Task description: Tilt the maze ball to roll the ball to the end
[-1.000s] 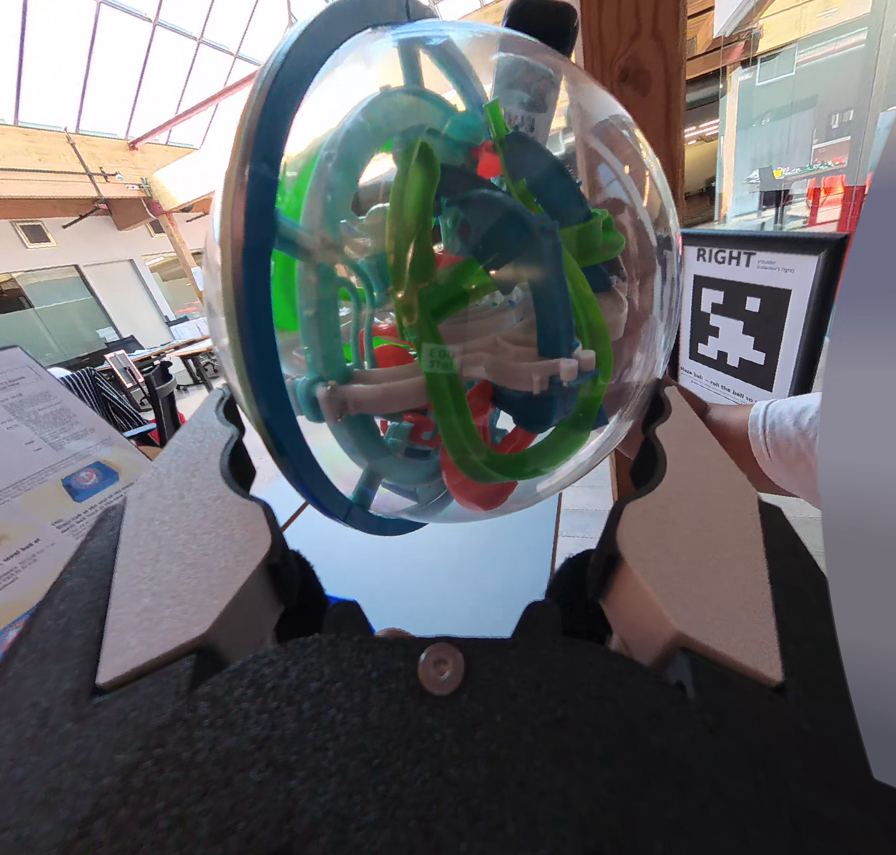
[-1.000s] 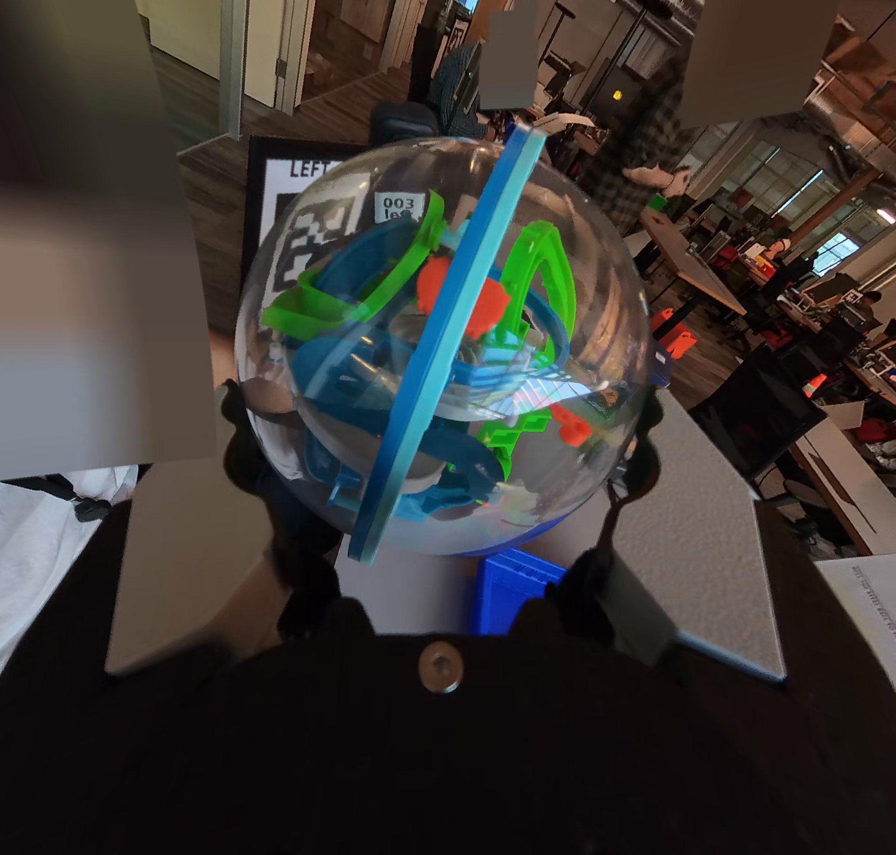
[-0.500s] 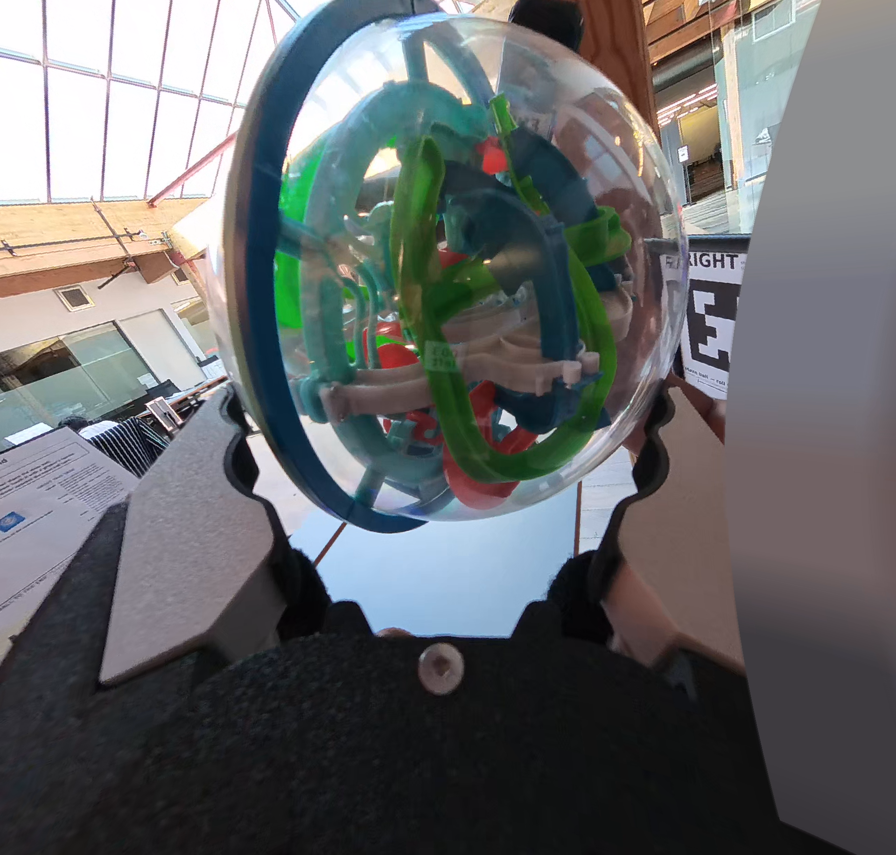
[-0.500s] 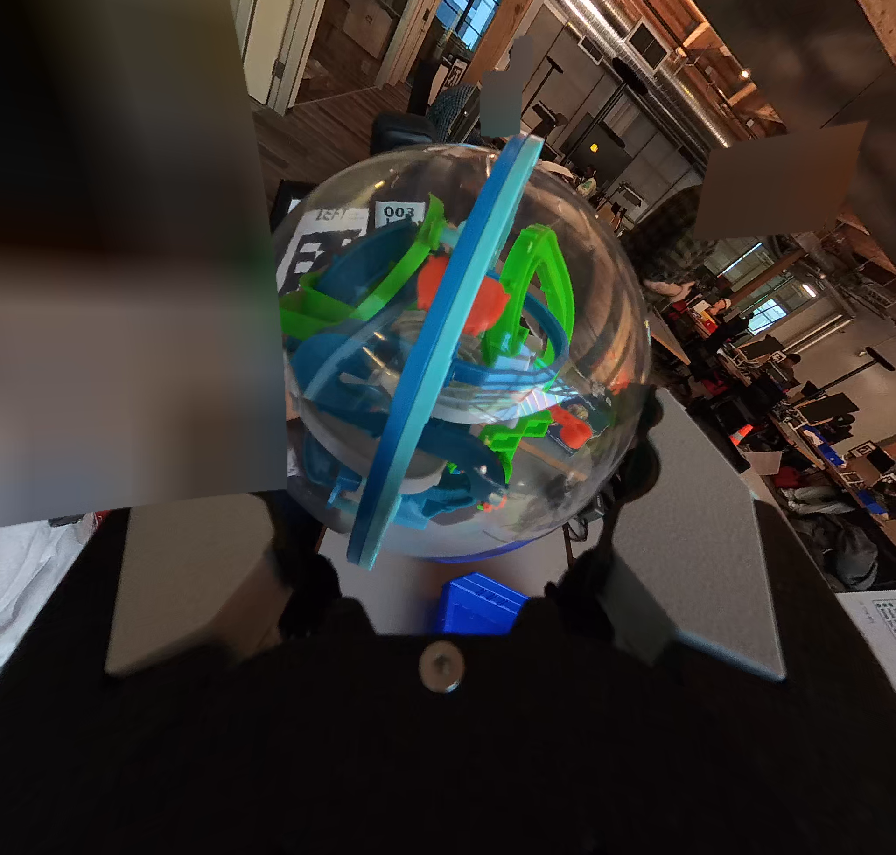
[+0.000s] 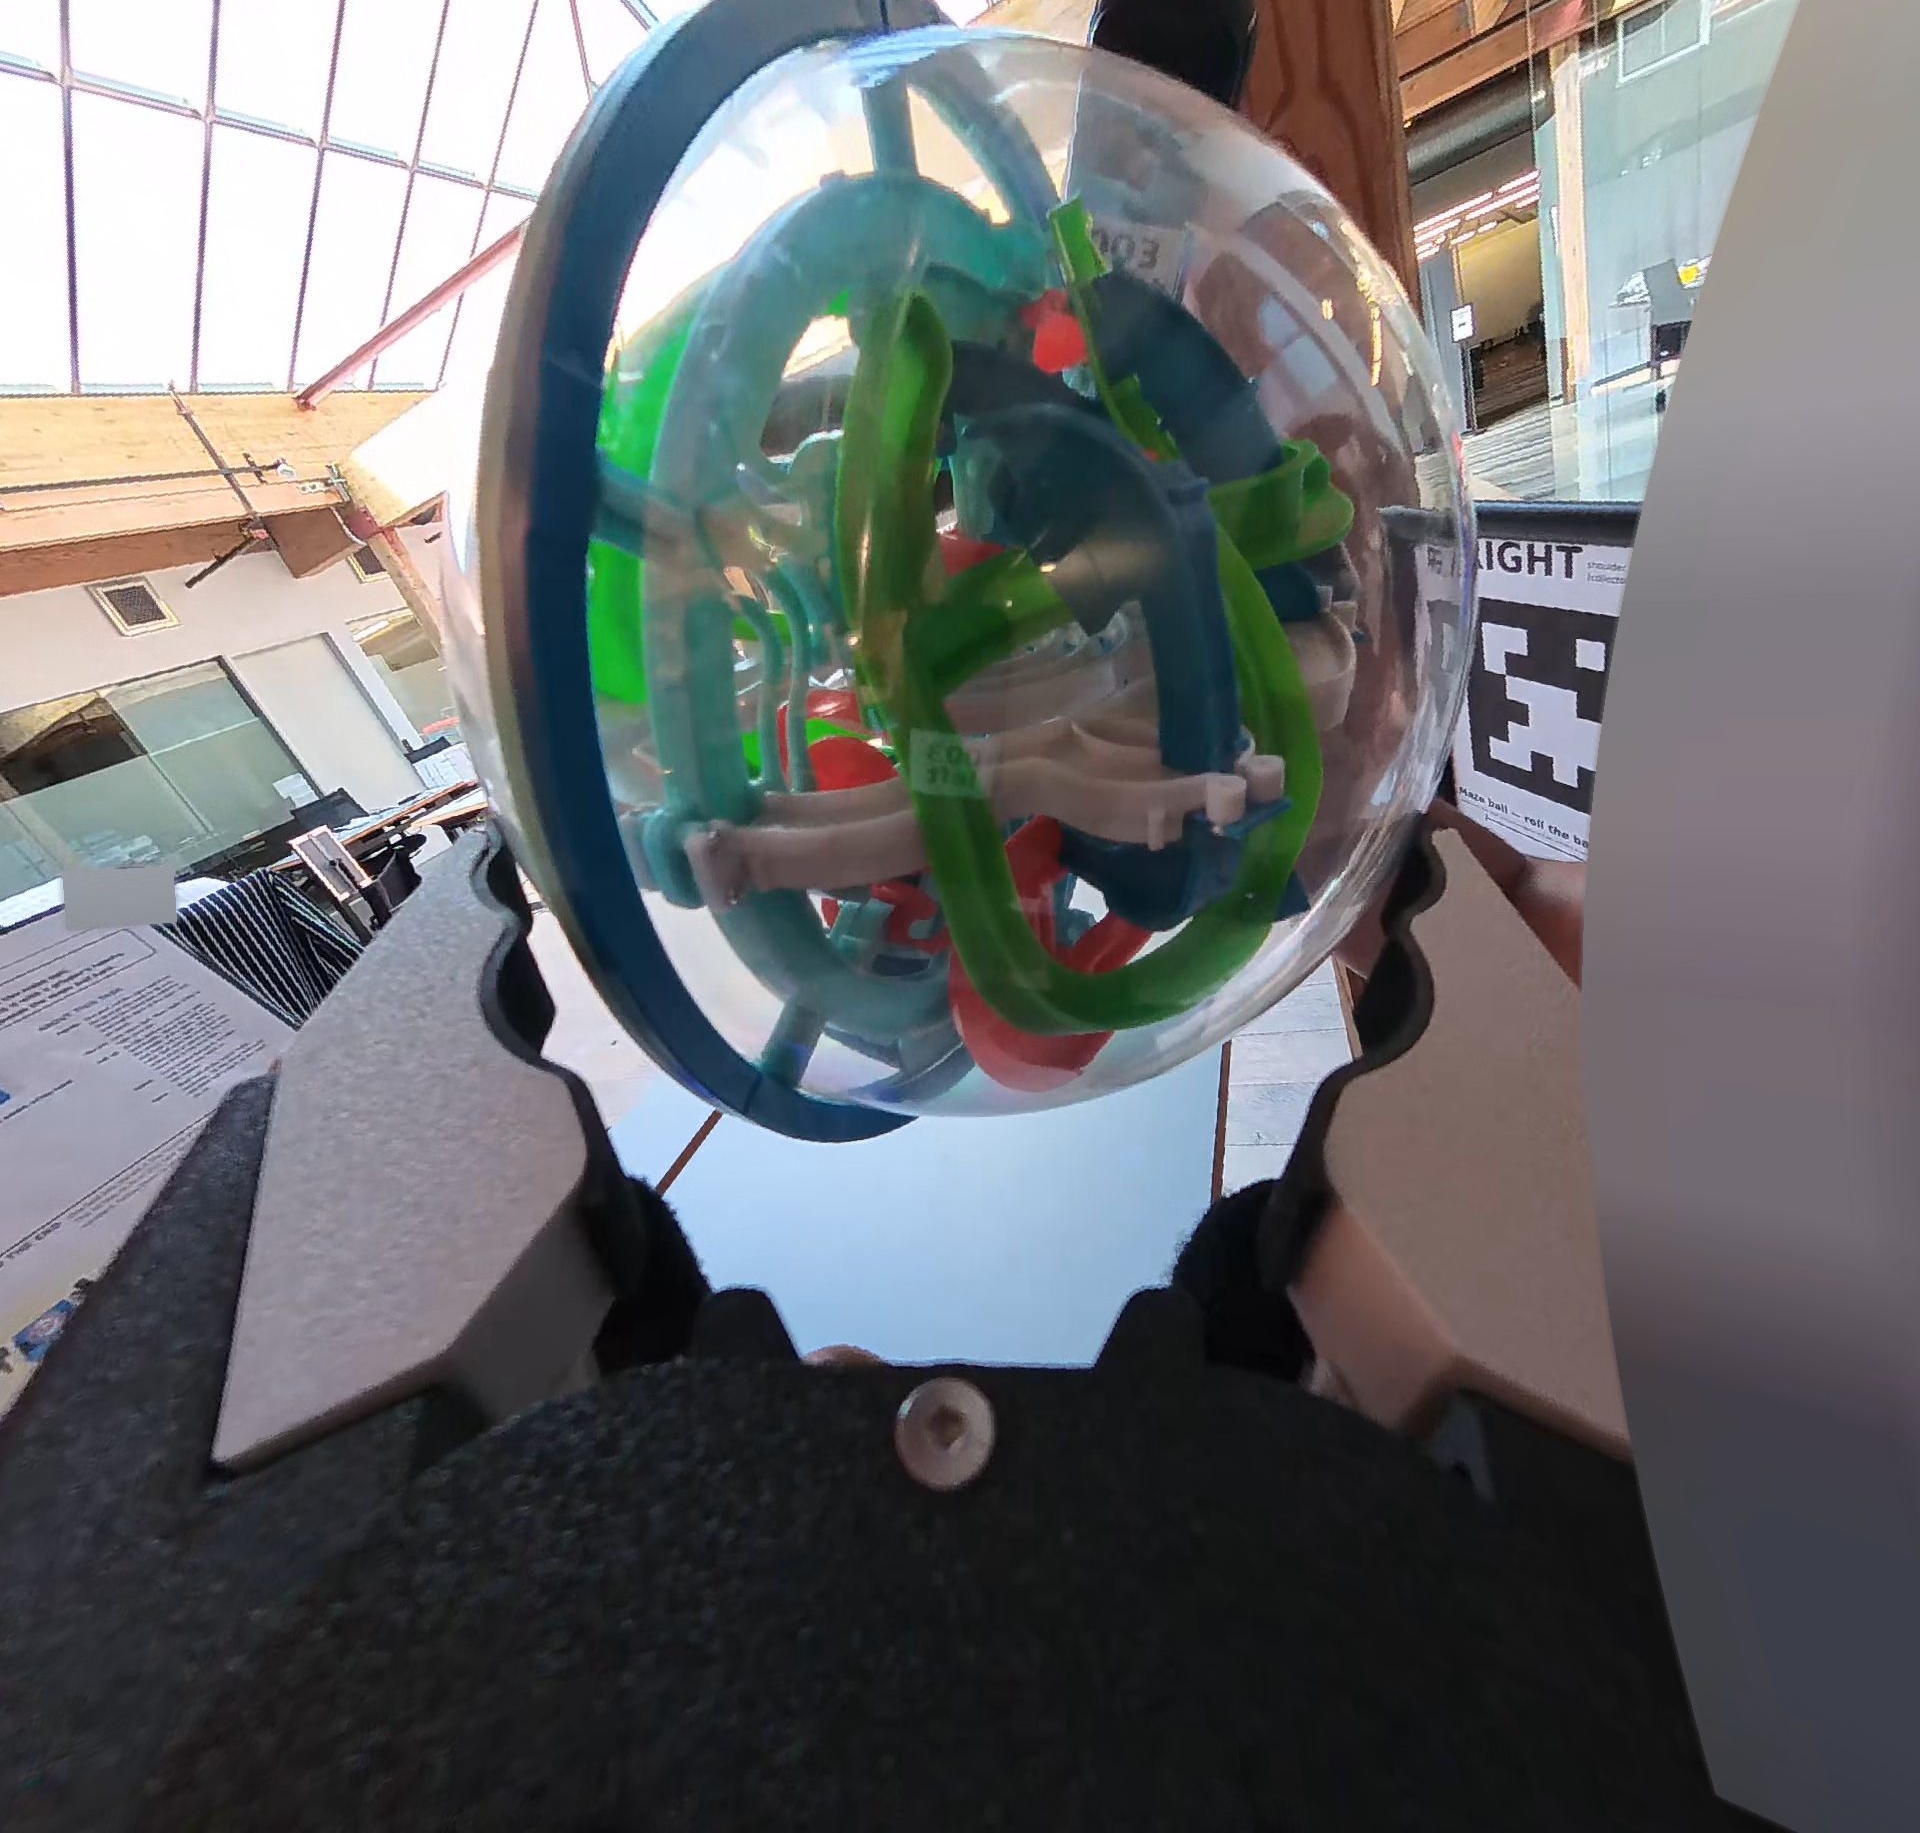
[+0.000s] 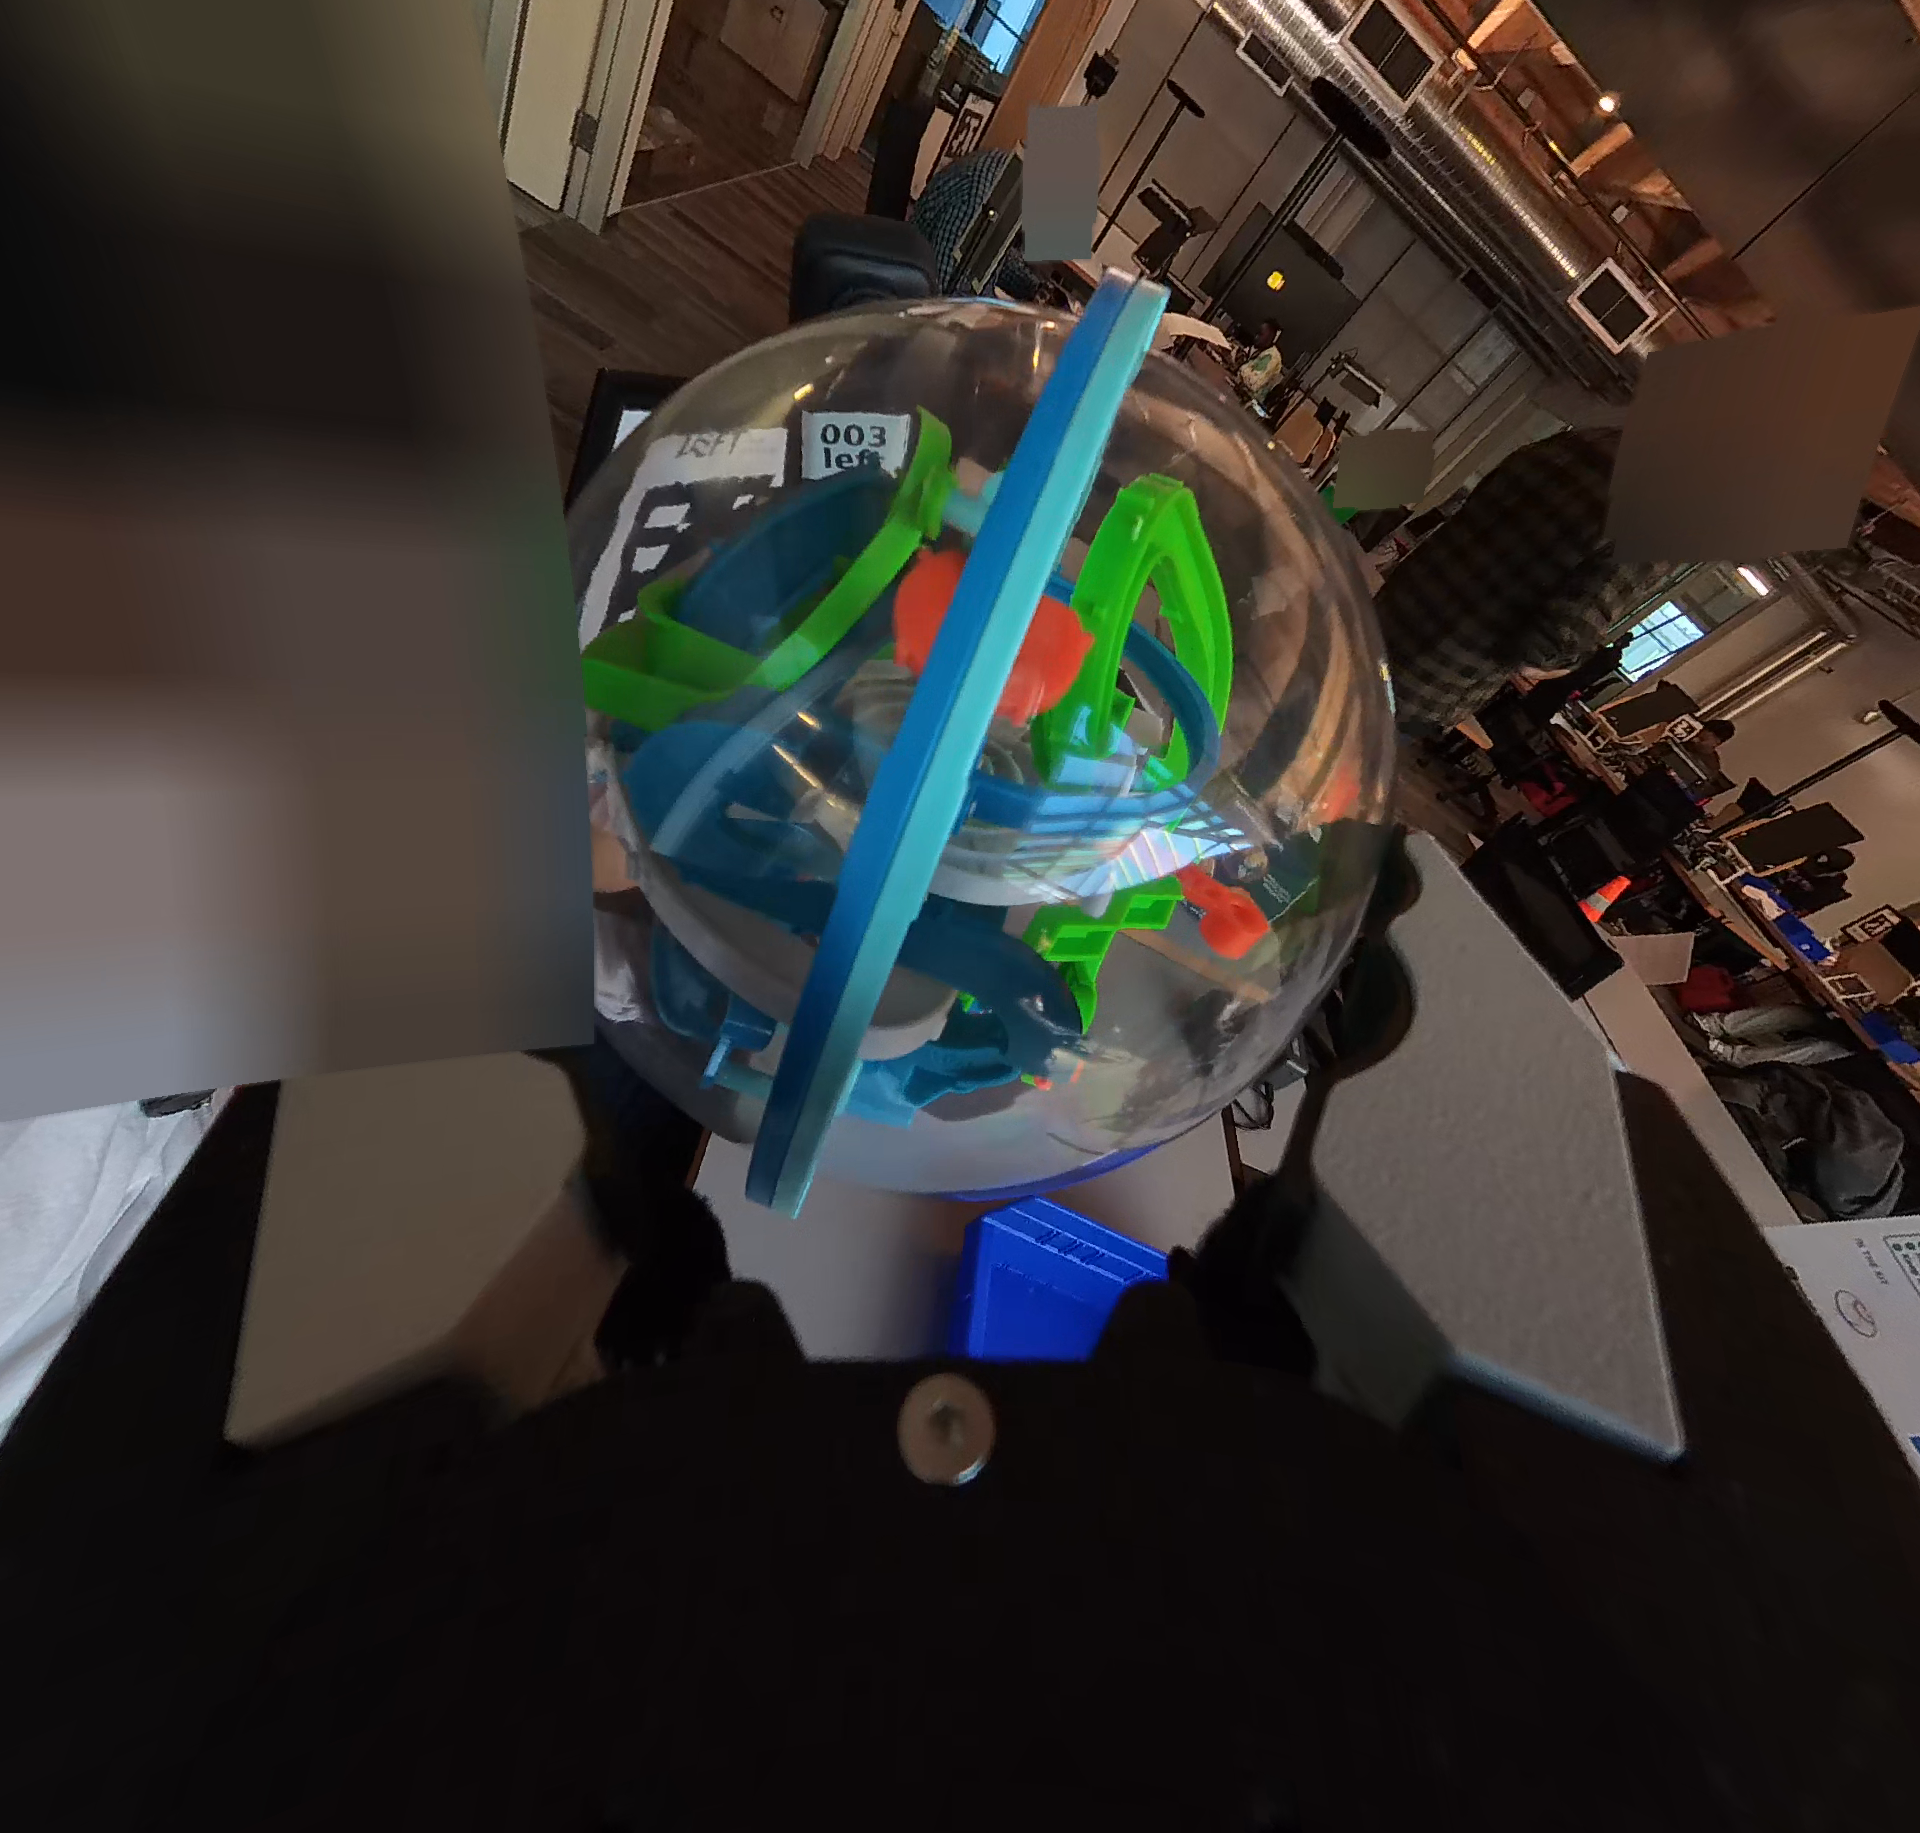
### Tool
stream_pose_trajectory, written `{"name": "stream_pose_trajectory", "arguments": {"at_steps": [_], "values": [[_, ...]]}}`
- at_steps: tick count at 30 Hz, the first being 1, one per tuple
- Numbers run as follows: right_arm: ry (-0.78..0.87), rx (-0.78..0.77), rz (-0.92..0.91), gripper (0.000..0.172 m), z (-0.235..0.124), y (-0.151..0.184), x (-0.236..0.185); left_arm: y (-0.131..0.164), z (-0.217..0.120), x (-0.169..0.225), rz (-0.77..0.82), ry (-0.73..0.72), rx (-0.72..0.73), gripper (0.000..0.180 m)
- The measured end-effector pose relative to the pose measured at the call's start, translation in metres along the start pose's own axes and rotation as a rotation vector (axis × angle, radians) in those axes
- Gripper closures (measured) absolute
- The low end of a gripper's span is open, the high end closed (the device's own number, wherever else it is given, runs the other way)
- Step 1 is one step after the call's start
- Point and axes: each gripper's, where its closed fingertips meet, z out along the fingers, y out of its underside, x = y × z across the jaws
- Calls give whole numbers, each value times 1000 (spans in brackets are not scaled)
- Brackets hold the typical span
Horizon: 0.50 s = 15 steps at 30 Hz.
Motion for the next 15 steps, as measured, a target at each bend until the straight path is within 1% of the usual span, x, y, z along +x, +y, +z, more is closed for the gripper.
{"name": "stream_pose_trajectory", "arguments": {"at_steps": [1, 7, 15], "values": [[0, -1, 0, 21, 0, 0, 0, 0, 0, 0, 0, 0, -1, 24], [2, -7, 4, 21, 0, 0, -2, 0, 2, 1, -4, 1, -2, 24], [0, -9, 29, 20, -1, 8, -4, 12, 5, 11, -29, 1, -16, 25]]}}
